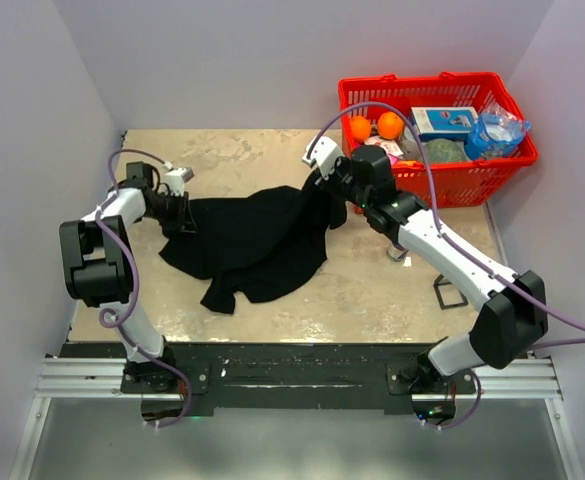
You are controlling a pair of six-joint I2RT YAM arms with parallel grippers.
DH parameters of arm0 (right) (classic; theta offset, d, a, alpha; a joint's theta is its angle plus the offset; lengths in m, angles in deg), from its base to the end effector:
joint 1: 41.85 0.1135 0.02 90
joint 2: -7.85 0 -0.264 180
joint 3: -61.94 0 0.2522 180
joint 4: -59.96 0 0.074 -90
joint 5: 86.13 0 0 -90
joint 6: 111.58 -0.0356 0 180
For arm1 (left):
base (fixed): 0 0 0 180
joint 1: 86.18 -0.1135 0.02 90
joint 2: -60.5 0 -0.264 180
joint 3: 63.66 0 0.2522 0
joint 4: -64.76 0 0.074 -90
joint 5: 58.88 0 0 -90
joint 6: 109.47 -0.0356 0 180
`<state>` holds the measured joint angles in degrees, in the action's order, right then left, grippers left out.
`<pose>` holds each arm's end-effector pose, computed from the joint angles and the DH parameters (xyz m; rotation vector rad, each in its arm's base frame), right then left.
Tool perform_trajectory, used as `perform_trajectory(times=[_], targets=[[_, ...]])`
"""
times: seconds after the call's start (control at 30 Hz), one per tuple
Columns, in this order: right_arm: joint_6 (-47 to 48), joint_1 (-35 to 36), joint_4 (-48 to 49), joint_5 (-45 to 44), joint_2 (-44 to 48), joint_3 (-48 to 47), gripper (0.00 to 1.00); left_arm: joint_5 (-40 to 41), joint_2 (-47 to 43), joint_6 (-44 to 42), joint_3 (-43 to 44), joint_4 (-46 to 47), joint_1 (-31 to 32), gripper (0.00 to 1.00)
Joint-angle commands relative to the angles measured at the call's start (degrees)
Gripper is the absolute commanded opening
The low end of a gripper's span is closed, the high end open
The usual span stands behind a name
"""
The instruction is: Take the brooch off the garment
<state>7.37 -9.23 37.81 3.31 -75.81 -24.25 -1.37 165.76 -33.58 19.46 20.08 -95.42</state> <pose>0.2916 0.1862 0.3502 -0.9736 1.6471 0.0339 0.3624 0.0396 0.1775 0.2624 2.5594 -0.6262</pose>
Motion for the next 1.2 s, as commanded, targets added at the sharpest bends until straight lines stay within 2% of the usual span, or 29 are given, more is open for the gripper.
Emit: perform_trajectory(times=[0.0,0.13,0.27,0.33,0.43,0.47,0.57,0.67,0.8,0.93,1.17], targets=[[-1.3,0.2,3.8,-0.9,-0.8,-3.7,0.00,-2.9,-1.4,-1.4,8.1,-5.8,-0.3,0.00],[-4.0,-1.2,5.9,-3.8,-3.1,-7.2,0.00,-3.1,-6.4,-0.7,17.7,-8.5,-3.2,0.00],[-13.4,-6.5,5.1,-6.6,-7.5,-17.6,0.00,-9.1,-11.6,9.6,25.5,0.0,-14.5,0.00],[-12.8,-7.7,6.9,-8.0,-9.6,-20.8,0.00,-8.8,-13.2,10.8,28.1,2.9,-16.9,0.00],[-10.5,-10.2,7.4,-9.5,-14.3,-30.0,0.00,-8.3,-15.0,11.9,31.9,5.8,-20.4,0.00],[-10.1,-10.6,7.1,-9.8,-15.6,-35.9,0.00,-7.7,-16.1,12.9,32.8,6.6,-21.5,0.00],[-9.1,-11.5,5.0,-9.9,-21.4,-47.1,0.00,-6.5,-18.1,13.7,33.5,11.0,-22.3,0.00],[-7.7,-11.6,3.9,-10.2,-24.7,-54.2,0.00,-3.3,-21.5,15.7,33.6,14.9,-22.4,0.00],[-6.1,-11.7,6.0,-8.6,-24.1,-55.6,0.00,0.1,-23.5,15.2,36.6,16.7,-22.4,0.00],[-2.7,-11.6,12.8,-4.8,-19.8,-50.3,0.00,3.5,-26.1,14.4,39.6,18.1,-22.4,0.00],[0.6,-11.6,15.0,0.0,-14.8,-49.1,0.00,9.5,-31.8,11.6,42.6,16.5,-22.4,0.00]])
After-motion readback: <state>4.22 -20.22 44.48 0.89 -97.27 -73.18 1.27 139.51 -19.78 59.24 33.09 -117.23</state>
